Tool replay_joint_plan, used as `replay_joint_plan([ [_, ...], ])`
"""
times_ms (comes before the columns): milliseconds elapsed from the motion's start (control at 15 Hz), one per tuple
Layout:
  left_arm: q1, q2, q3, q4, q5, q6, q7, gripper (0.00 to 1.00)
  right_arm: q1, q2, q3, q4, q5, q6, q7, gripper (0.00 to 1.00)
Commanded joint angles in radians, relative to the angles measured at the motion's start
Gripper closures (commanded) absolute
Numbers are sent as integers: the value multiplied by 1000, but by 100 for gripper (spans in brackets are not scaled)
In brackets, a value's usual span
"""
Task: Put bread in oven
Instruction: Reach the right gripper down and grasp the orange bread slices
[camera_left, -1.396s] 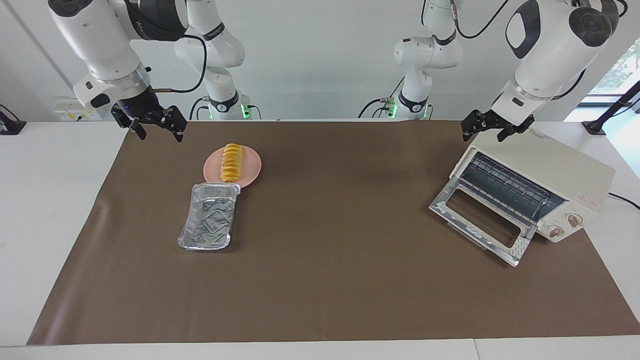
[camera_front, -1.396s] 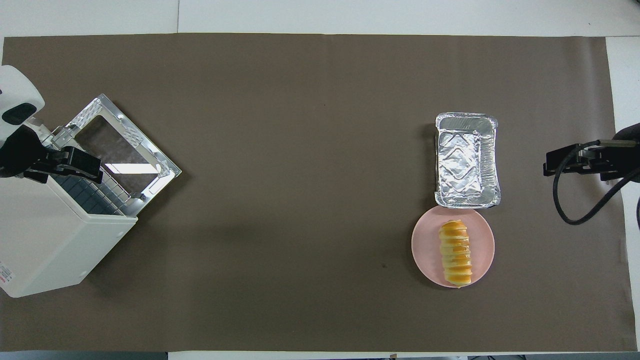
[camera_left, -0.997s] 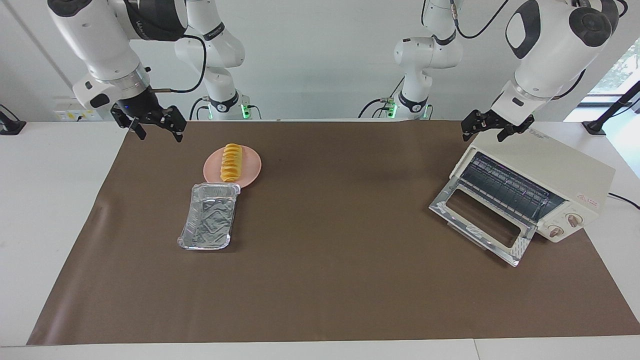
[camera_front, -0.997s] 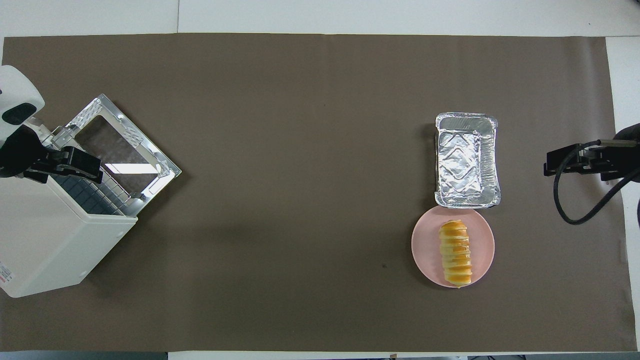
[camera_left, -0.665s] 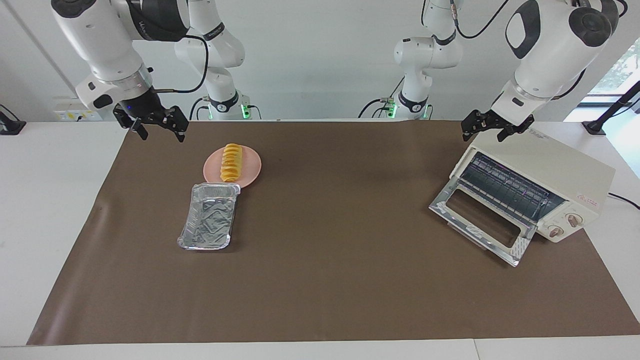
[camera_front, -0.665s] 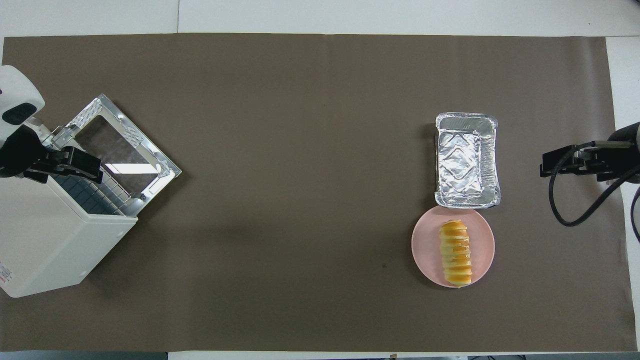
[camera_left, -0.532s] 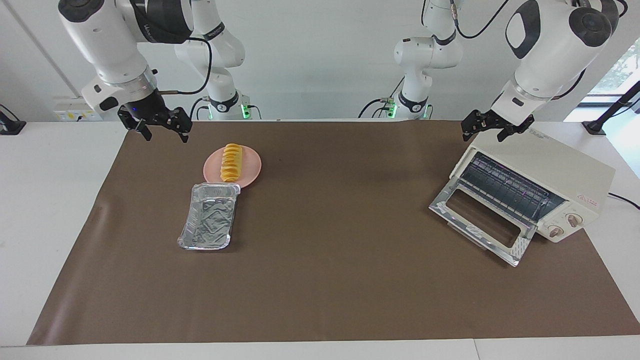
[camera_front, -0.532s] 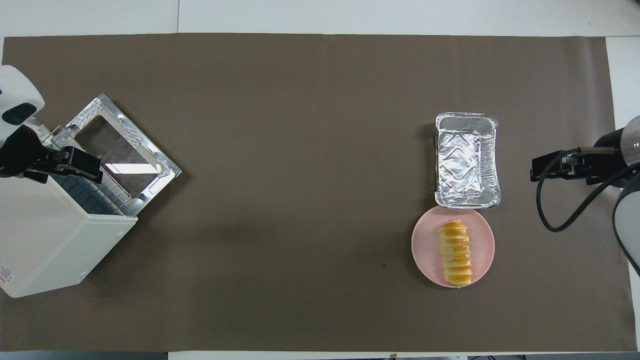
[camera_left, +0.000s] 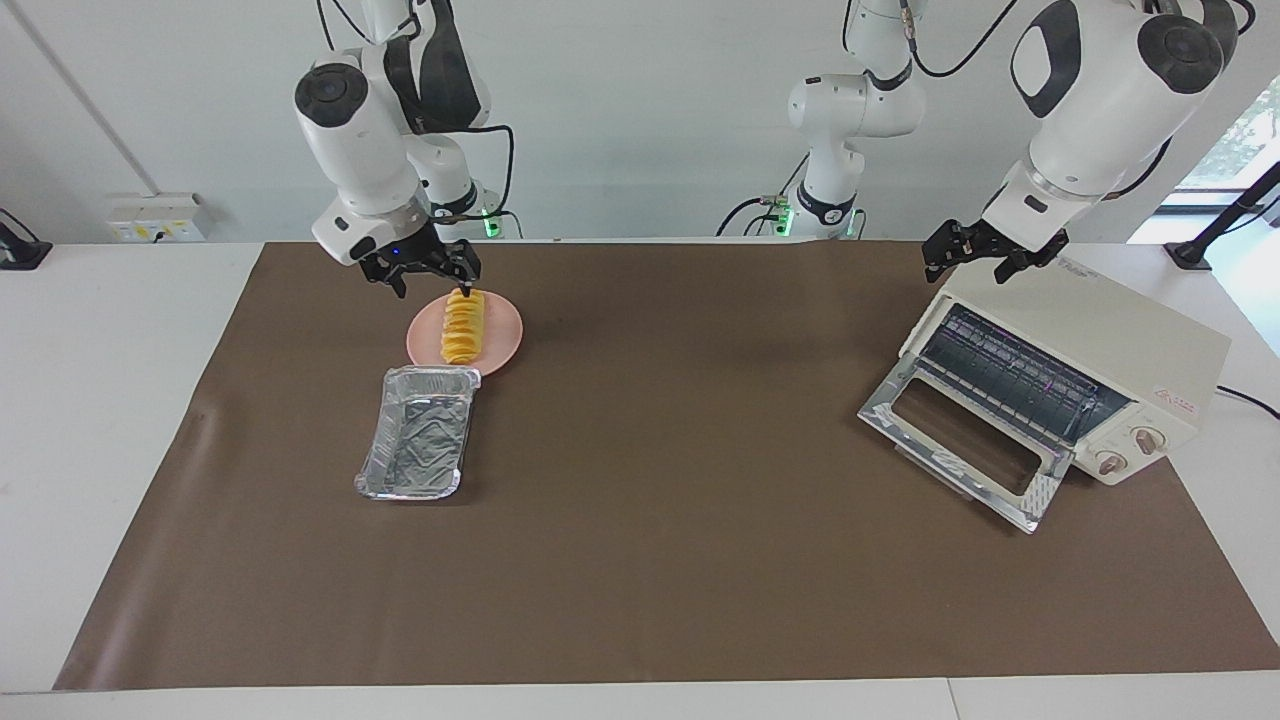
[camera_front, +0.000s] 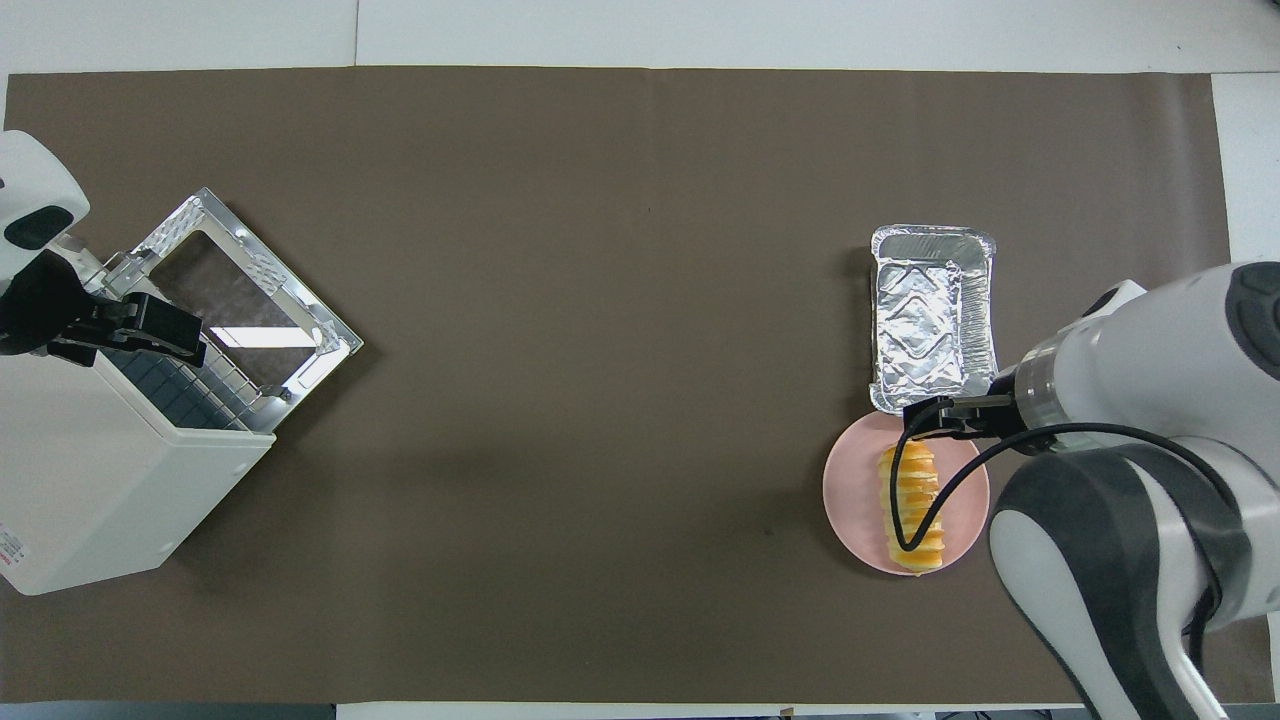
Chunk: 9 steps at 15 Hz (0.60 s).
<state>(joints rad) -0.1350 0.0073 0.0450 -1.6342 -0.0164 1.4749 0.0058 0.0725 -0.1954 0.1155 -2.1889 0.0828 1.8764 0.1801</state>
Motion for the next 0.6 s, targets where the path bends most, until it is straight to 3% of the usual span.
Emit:
replay_joint_plan([
  [0, 12, -7, -8, 2, 18, 5, 6, 0, 6, -38, -2, -153, 58, 139, 6, 0],
  [532, 12, -7, -8, 2, 18, 5, 6, 0, -5, -52, -2, -383, 80, 331, -33, 0],
])
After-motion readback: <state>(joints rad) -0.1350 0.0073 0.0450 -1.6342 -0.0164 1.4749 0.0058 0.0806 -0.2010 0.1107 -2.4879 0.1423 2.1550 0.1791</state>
